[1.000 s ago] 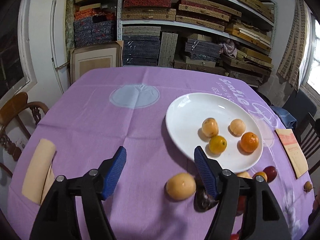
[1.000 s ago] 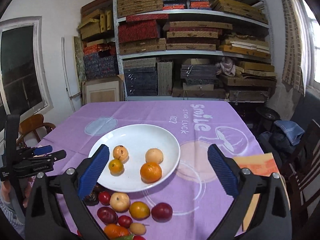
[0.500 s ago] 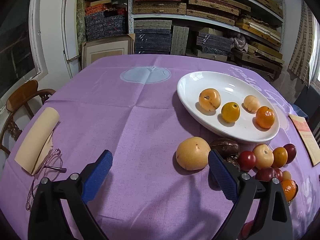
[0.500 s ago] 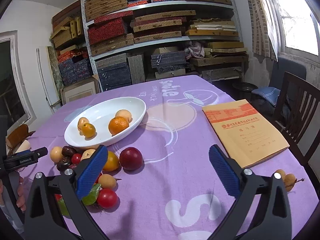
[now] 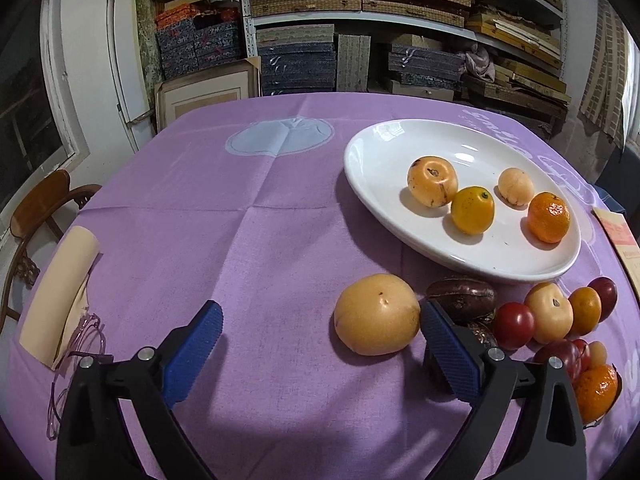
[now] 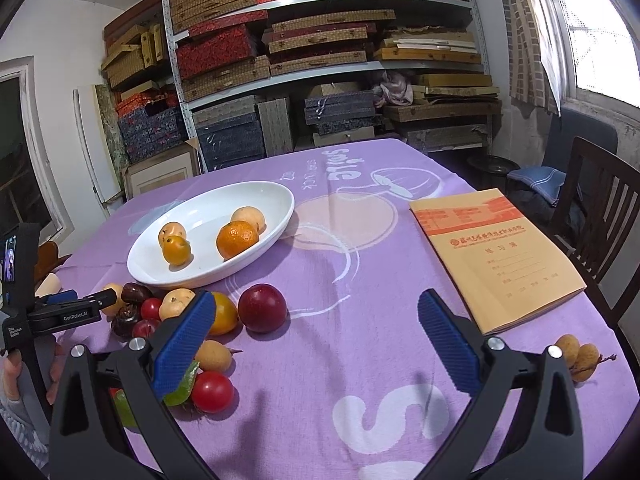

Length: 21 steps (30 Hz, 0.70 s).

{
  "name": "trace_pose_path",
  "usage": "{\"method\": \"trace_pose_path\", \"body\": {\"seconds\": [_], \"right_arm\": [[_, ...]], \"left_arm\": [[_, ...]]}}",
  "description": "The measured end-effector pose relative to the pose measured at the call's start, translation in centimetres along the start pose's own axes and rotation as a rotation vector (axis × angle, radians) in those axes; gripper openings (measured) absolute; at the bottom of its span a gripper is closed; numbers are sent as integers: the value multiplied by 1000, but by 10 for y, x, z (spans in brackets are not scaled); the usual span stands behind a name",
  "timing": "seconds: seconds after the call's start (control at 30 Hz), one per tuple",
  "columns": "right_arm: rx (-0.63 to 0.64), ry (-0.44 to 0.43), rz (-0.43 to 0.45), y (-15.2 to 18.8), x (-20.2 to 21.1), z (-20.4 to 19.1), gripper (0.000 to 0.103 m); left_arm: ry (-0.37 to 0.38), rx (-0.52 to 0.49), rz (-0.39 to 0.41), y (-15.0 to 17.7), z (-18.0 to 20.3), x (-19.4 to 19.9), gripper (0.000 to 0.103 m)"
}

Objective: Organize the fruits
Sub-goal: 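Withdraw both open tools from the plate toward the fruit cluster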

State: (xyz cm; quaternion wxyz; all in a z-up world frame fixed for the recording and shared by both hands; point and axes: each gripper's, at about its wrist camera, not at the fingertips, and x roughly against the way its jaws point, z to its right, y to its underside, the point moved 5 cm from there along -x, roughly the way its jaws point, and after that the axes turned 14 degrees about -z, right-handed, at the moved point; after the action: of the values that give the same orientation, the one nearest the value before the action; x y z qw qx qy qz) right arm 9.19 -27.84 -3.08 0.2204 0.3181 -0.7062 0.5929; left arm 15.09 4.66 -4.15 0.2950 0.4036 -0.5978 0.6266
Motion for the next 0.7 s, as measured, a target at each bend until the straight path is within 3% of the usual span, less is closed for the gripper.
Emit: {"method": "trace_pose_path", "body": {"seconds": [0.13, 0.27, 0.43, 0.6, 0.7], "right_arm": [[0, 0, -1, 0, 0, 0, 99], [0, 0, -4, -1, 0, 0, 99], [-5, -2, -7, -2, -1, -1, 99], [-5, -2, -8, -2, -1, -1, 99], [-4, -8, -12, -1, -2, -1, 99]], "left_arm": [[32, 60, -22, -2, -15, -5, 100], [58, 6, -115, -4, -3, -21, 100], [111, -23, -35, -5, 4, -8, 99], [104, 17, -37, -5, -6, -10, 89], [128, 57, -55, -4, -16, -11, 88]]}}
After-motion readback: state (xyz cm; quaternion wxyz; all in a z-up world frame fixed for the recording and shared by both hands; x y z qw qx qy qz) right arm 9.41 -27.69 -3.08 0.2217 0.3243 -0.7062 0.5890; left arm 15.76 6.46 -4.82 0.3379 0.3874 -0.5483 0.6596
